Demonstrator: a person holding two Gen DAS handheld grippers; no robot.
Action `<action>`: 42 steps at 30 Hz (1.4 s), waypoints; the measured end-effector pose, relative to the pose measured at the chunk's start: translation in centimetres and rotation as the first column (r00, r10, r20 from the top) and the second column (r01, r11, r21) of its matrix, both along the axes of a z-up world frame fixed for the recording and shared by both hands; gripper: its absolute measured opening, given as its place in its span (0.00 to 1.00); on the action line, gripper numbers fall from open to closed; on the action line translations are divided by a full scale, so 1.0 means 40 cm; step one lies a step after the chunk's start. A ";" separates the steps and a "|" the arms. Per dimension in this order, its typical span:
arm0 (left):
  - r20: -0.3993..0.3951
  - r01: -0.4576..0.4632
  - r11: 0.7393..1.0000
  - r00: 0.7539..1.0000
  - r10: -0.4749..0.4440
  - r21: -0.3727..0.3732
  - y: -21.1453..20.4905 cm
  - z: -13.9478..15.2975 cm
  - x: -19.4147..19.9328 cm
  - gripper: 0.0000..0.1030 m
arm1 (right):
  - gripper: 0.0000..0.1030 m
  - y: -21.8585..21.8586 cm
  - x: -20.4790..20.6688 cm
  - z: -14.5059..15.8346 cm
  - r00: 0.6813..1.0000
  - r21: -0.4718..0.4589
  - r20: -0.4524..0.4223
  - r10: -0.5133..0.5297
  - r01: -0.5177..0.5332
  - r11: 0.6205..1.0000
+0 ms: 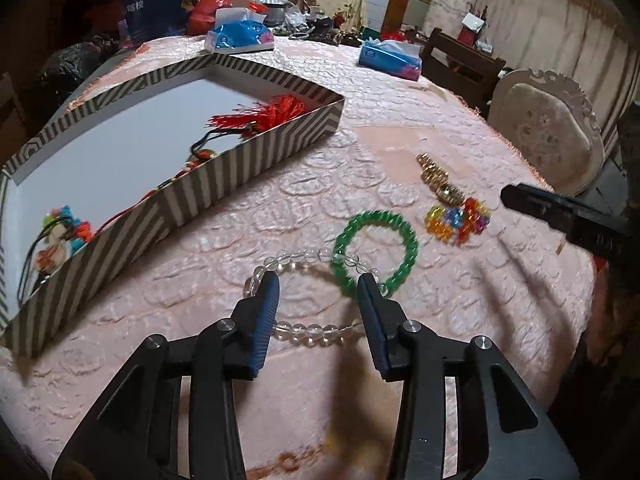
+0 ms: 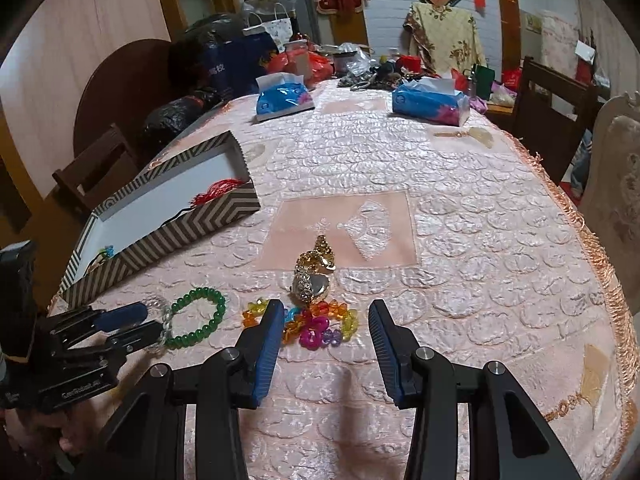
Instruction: Organize jewelry
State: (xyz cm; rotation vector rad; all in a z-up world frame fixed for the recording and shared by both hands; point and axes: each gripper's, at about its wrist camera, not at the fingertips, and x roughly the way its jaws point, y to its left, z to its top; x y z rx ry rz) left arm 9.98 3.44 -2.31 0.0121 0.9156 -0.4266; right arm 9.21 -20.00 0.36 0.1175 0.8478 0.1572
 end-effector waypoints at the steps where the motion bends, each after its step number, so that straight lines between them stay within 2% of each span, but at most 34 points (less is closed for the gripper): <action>1: 0.002 0.001 1.000 1.000 -0.001 0.006 0.003 0.001 -0.003 0.39 | 0.41 -0.002 0.001 0.000 1.000 0.003 -0.001 -0.004 0.004 1.000; 7: -0.002 0.014 1.000 1.000 -0.014 0.001 0.029 0.000 -0.033 0.39 | 0.41 0.001 -0.002 0.000 1.000 -0.003 -0.002 0.001 -0.001 1.000; 11: -0.025 0.039 0.999 0.999 -0.040 -0.019 0.051 0.006 -0.063 0.45 | 0.41 0.001 -0.001 -0.001 1.000 0.002 -0.002 -0.004 0.004 1.000; 18: 0.048 0.024 1.000 0.999 -0.024 0.015 0.078 0.044 -0.095 0.45 | 0.41 0.003 -0.004 0.001 1.000 0.002 0.003 0.001 -0.001 1.000; 21: -0.002 0.030 0.998 1.000 -0.030 0.053 0.078 0.011 -0.083 0.45 | 0.41 0.002 -0.005 0.002 1.000 0.003 0.003 0.001 -0.001 1.000; 23: -0.014 0.058 0.998 0.998 -0.058 0.025 0.073 0.003 -0.082 0.54 | 0.41 0.003 -0.007 0.004 1.000 0.005 0.006 0.006 -0.006 1.000; 24: -0.007 0.065 0.997 0.998 -0.065 0.032 0.067 0.003 -0.083 0.56 | 0.41 0.005 -0.008 0.005 1.000 0.005 0.008 0.009 -0.009 1.000; 26: -0.003 0.094 0.993 0.996 -0.094 0.070 0.043 0.002 -0.085 0.69 | 0.41 0.007 -0.008 0.005 1.000 0.005 0.007 0.014 -0.014 1.000; 27: 0.000 0.112 0.990 0.994 -0.113 0.085 0.032 0.001 -0.087 0.73 | 0.41 0.008 -0.008 0.004 1.000 0.002 0.006 0.015 -0.015 1.000; 29: 0.016 0.122 0.984 0.992 -0.125 0.127 0.015 -0.003 -0.086 0.74 | 0.41 0.008 -0.008 0.003 1.000 0.003 0.005 0.016 -0.016 1.000; 31: 0.021 0.128 0.982 0.991 -0.132 0.138 0.007 -0.006 -0.077 0.76 | 0.41 0.009 -0.008 0.003 1.000 0.003 0.005 0.014 -0.014 1.000; 39: 0.033 0.086 0.986 0.995 -0.091 0.146 0.000 -0.013 -0.048 0.76 | 0.41 0.009 -0.005 0.003 1.000 0.001 0.002 0.017 -0.017 1.000; 40: 0.035 0.081 0.986 0.996 -0.087 0.143 0.001 -0.013 -0.050 0.74 | 0.41 0.008 -0.005 0.003 1.000 0.002 0.001 0.017 -0.017 1.000; 41: 0.041 0.077 0.987 0.996 -0.083 0.140 0.001 -0.011 -0.052 0.61 | 0.41 0.009 -0.005 0.002 1.000 0.001 0.001 0.017 -0.017 1.000; 42: 0.049 0.068 0.989 0.996 -0.075 0.132 0.004 -0.009 -0.055 0.55 | 0.41 0.009 -0.005 0.002 1.000 0.001 0.001 0.018 -0.018 1.000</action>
